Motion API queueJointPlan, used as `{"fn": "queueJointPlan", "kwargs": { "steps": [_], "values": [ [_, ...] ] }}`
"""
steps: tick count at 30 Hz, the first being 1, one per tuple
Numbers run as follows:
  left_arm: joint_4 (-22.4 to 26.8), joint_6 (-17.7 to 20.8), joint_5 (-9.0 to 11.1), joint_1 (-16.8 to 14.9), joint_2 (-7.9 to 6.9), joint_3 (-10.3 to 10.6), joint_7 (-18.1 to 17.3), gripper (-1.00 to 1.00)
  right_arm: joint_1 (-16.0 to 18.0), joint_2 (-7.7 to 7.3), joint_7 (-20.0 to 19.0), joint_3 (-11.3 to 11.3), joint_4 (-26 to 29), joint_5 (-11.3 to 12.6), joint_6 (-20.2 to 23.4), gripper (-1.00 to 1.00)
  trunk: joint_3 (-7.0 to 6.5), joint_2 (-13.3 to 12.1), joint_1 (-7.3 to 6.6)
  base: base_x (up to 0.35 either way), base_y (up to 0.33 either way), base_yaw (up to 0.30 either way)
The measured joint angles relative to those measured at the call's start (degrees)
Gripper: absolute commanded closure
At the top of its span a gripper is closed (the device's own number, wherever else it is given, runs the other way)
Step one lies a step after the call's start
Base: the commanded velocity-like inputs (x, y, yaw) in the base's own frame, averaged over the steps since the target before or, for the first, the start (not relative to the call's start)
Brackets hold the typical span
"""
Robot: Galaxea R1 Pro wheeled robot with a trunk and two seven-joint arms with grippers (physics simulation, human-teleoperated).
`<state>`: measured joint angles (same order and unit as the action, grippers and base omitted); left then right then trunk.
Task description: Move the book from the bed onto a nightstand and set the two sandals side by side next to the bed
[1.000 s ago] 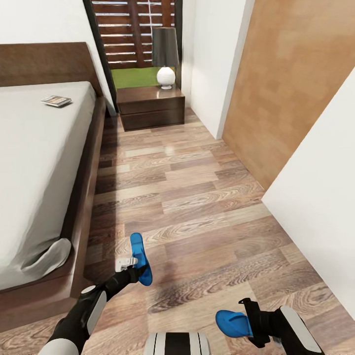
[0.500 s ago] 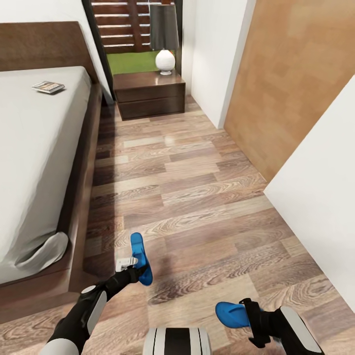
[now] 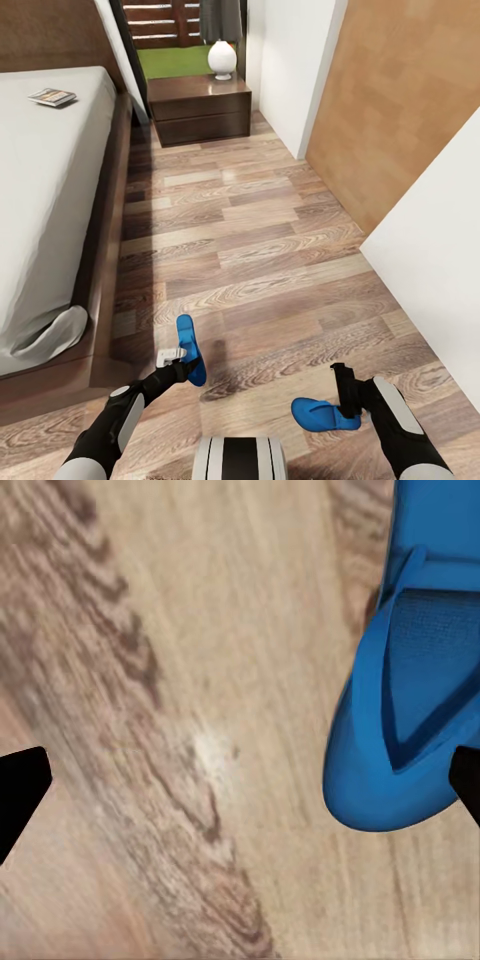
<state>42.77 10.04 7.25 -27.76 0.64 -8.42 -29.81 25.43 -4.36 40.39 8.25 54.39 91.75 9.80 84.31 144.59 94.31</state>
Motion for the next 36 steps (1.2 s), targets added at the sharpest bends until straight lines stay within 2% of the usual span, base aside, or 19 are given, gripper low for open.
{"fn": "queueJointPlan", "kwargs": {
  "steps": [4, 15, 20, 36],
  "values": [
    [0.0, 0.0, 0.0, 0.0, 0.0, 0.05, 0.0, 1.0, 0.26, 0.72, -0.11, -0.03, -0.04, -0.01, 0.49, -1.0, 0.89, 0.05, 0.1, 0.0, 0.0, 0.0],
    [-0.05, 0.0, 0.0, 0.0, 0.08, 0.07, 0.0, 1.0, 0.31, 1.13, -0.23, -0.17, -2.14, -0.02, 0.55, -1.0, 3.33, 0.2, 0.39, 0.0, 0.0, 0.0],
    [-0.08, -0.05, 0.0, 0.0, 0.09, 0.07, 0.08, 1.0, 0.31, 1.19, -0.25, -0.19, -3.6, -0.33, 0.5, -1.0, 4.43, 0.27, 0.52, 0.0, 0.0, 0.0],
    [-0.08, -0.08, 0.0, 0.0, 0.09, 0.07, 0.09, 1.0, 0.31, 1.19, -0.25, -0.19, -3.37, -0.53, 0.63, -1.0, 7.98, 0.48, 0.93, 0.0, 0.0, 0.0]
  ]
}}
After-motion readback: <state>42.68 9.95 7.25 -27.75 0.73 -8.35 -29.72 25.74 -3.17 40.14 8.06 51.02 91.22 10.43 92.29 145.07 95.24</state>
